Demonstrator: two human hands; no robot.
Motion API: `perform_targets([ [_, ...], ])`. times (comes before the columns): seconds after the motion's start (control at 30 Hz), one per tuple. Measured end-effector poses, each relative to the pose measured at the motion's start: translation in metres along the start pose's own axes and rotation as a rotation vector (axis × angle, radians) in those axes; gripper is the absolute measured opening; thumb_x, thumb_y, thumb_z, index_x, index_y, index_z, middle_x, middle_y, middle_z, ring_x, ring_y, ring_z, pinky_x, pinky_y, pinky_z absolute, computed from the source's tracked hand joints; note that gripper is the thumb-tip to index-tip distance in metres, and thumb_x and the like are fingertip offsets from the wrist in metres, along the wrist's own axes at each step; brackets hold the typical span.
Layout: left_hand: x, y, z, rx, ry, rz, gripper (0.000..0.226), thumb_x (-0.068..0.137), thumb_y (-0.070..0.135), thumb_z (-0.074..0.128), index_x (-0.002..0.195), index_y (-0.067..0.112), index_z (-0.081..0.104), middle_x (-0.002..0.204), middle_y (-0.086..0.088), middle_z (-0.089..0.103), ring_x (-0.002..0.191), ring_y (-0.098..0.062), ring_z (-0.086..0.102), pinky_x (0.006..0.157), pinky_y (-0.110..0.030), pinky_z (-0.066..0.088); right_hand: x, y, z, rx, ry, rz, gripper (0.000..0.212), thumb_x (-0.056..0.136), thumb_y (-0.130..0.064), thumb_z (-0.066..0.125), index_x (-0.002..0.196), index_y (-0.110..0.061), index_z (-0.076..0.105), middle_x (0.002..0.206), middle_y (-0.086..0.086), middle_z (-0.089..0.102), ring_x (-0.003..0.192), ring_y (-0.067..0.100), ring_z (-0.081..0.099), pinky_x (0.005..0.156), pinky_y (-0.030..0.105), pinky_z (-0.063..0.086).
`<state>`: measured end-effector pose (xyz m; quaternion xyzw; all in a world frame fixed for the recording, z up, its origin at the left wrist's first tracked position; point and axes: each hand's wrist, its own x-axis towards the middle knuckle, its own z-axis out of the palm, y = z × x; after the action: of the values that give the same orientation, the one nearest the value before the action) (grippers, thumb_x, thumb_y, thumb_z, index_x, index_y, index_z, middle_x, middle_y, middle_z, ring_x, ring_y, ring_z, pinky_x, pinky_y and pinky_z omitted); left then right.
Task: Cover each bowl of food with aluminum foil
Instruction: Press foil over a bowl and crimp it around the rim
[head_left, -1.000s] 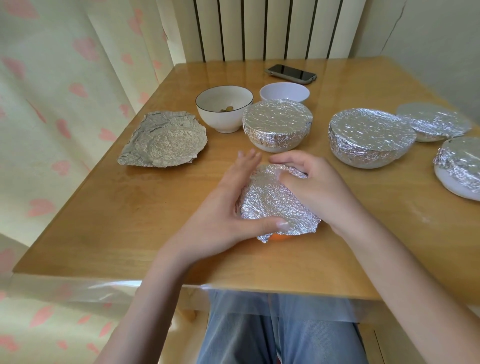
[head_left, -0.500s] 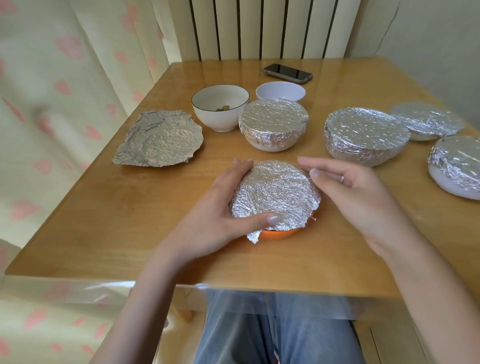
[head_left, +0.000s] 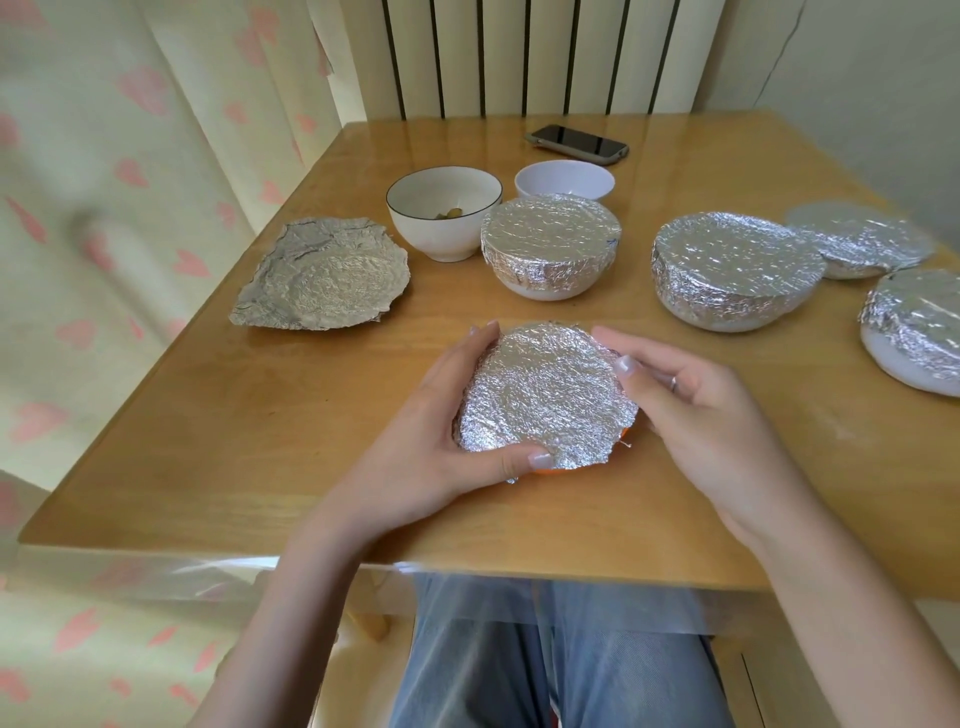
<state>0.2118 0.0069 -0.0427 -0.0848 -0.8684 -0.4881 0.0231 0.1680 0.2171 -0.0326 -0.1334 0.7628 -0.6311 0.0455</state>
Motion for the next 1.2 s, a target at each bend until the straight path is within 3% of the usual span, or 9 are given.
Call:
perform_targets([
  [0.13,0.000,-0.002,0.001,-0.032,0.018,-0.006,0.113,0.057,0.063,0.073,0.153,0.029,0.023,0.150,0.018,0.035,0.135,0.011,0.033,0.106,-0.005,0.025,-0.003,0.003,0.004,-0.047,0.028,-0.011,0.033,0.100,-0.019,0.044,0.128,-0.033,0.055,0.119,-0.030,0.057,0.110,-0.020,0.049,0.095,0.006,0.038],
  [0.3,0.003,-0.006,0.005,-0.030,0.022,0.020,0.106,0.060,0.062,0.073,0.148,0.024,0.028,0.145,0.006,0.043,0.132,0.000,0.042,0.106,-0.012,0.032,-0.004,0.004,0.011,-0.048,0.069,-0.032,0.034,0.100,-0.021,0.041,0.131,-0.030,0.052,0.122,-0.035,0.049,0.112,-0.022,0.045,0.098,0.007,0.036],
  [0.53,0.005,-0.007,0.006,-0.006,0.026,0.023,0.108,0.059,0.062,0.071,0.148,0.019,0.027,0.144,0.004,0.042,0.131,-0.001,0.042,0.105,-0.010,0.031,0.007,0.004,0.002,-0.151,0.047,-0.041,0.033,0.100,-0.022,0.041,0.131,-0.023,0.055,0.127,-0.014,0.059,0.117,-0.005,0.051,0.101,0.012,0.037],
  [0.67,0.005,-0.006,0.005,0.017,0.022,0.024,0.108,0.060,0.064,0.070,0.149,0.021,0.026,0.146,0.005,0.040,0.133,-0.002,0.040,0.106,-0.008,0.029,0.036,-0.027,-0.005,-0.456,0.151,-0.291,0.033,0.101,-0.022,0.043,0.130,-0.018,0.057,0.115,-0.004,0.067,0.105,0.007,0.058,0.089,0.016,0.039],
  [0.8,0.005,-0.005,0.005,0.022,0.024,0.027,0.109,0.059,0.064,0.069,0.149,0.020,0.026,0.147,0.004,0.039,0.134,-0.002,0.037,0.106,-0.006,0.027,0.062,-0.036,0.021,-0.627,-0.136,-0.312,0.030,0.099,-0.025,0.047,0.123,-0.019,0.063,0.115,-0.005,0.068,0.098,-0.002,0.056,0.076,-0.001,0.035],
  [0.9,0.005,-0.005,0.006,0.012,0.025,0.022,0.109,0.059,0.063,0.069,0.149,0.020,0.026,0.147,0.004,0.039,0.133,0.000,0.037,0.105,-0.006,0.027,0.063,-0.018,0.028,-0.646,-0.194,-0.245,0.029,0.099,-0.023,0.047,0.087,-0.006,0.067,0.076,0.013,0.067,0.069,0.022,0.059,0.061,0.027,0.039],
  [0.97,0.006,-0.006,0.007,-0.004,0.029,0.021,0.109,0.058,0.063,0.069,0.149,0.021,0.026,0.147,0.004,0.040,0.134,-0.002,0.038,0.107,-0.010,0.029,0.060,-0.013,0.027,-0.578,-0.156,-0.205,0.032,0.098,-0.022,0.048,0.074,-0.006,0.060,0.061,0.015,0.053,0.058,0.024,0.046,0.053,0.033,0.029],
  [1.1,0.007,-0.008,0.008,-0.007,0.030,0.024,0.111,0.057,0.065,0.070,0.149,0.021,0.027,0.146,0.002,0.041,0.135,-0.006,0.040,0.111,-0.020,0.032,0.061,-0.012,0.029,-0.555,-0.095,-0.179,0.030,0.097,-0.021,0.050,0.081,-0.002,0.065,0.070,0.016,0.063,0.066,0.029,0.054,0.060,0.036,0.036],
  [1.2,0.008,-0.009,0.009,-0.012,0.032,0.039,0.122,0.051,0.081,0.068,0.148,0.020,0.027,0.146,0.001,0.041,0.135,-0.007,0.039,0.111,-0.021,0.032,0.063,-0.011,0.030,-0.532,-0.077,-0.160,0.033,0.097,-0.022,0.050,0.086,0.005,0.065,0.080,0.025,0.065,0.065,0.027,0.055,0.058,0.036,0.035],
])
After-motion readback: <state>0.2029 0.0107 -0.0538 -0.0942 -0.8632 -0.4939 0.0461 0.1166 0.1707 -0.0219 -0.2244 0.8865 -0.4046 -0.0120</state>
